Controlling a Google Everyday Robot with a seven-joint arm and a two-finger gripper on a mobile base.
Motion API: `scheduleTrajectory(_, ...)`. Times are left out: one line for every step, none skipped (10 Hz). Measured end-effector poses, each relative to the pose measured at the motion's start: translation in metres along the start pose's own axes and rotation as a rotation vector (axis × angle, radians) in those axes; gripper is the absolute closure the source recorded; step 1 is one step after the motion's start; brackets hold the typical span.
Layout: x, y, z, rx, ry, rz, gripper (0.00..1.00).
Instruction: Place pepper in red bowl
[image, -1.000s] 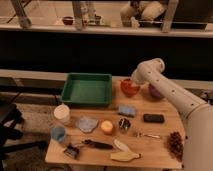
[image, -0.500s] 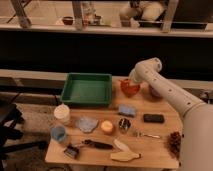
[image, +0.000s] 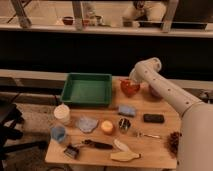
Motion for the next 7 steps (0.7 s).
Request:
scheduleTrajectory(0.0008, 0.0001, -0.0001, 0.001, 0.002, 0.002, 1.0)
scheduleTrajectory(0.0006, 0.0012, 0.0005, 0.0, 0.002, 0.003, 1.0)
scheduleTrajectory(-0.0003, 0.0014, -0.0003, 0.003, 0.002, 0.001, 1.0)
scheduleTrajectory(-0.0009, 0.0024, -0.0003, 0.003, 0.003, -0.002, 1.0)
scheduleTrajectory(-0.0022, 0.0022, -0.0009, 0.007, 0.004, -0.004, 1.0)
scheduleTrajectory(-0.0029, 0.0026, -0.0014, 0.011, 0.008, -0.008, 1.0)
scheduleTrajectory(-0.0039, 0.0025, -0.0021, 0.015, 0.014, -0.012, 1.0)
